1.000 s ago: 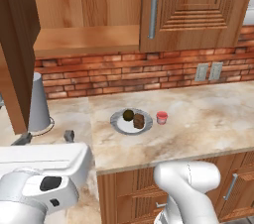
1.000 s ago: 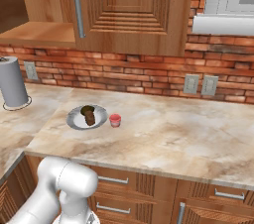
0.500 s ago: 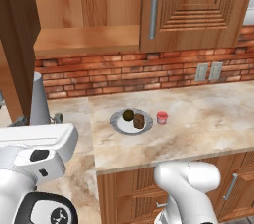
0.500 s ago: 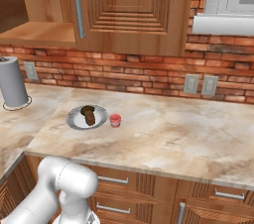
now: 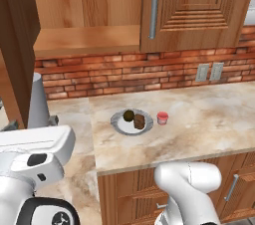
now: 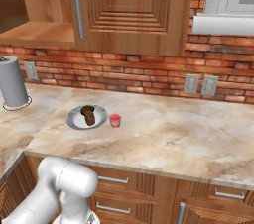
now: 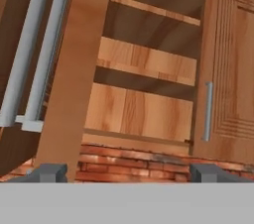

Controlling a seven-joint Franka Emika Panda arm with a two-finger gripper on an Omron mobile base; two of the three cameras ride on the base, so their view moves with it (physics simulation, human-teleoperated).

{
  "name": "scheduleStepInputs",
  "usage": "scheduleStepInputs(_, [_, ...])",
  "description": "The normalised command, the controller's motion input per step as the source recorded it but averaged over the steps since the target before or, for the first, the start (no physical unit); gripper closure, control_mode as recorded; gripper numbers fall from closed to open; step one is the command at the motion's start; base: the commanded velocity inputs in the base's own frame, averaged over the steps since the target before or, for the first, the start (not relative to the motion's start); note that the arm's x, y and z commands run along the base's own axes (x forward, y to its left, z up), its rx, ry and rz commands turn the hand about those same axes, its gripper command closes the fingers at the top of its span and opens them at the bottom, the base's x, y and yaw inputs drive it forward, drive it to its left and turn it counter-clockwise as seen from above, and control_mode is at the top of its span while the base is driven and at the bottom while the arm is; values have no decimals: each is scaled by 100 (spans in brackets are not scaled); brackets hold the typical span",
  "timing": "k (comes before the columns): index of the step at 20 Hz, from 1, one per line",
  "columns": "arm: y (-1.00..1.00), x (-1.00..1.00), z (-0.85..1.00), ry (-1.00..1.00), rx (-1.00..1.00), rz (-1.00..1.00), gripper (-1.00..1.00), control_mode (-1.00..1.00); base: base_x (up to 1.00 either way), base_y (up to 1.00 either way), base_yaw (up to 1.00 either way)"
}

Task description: Pick the avocado and bread from the counter and place them on the plate. Then pick the jam from the cabinet and place it next to the plate. Lastly close the cabinet door.

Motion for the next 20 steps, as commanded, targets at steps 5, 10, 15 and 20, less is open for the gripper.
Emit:
scheduleStepInputs(5, [33,-52,0,-8,0,10,-100,-100,0,0,0])
scheduleStepInputs(10, [43,-7,-2,-3,0,6,-100,-100,0,0,0])
scheduleStepInputs(15, [44,33,-12,0,0,3,-100,-100,0,0,0])
scheduleStepInputs(20, [38,62,-18,0,0,0,-100,-100,0,0,0])
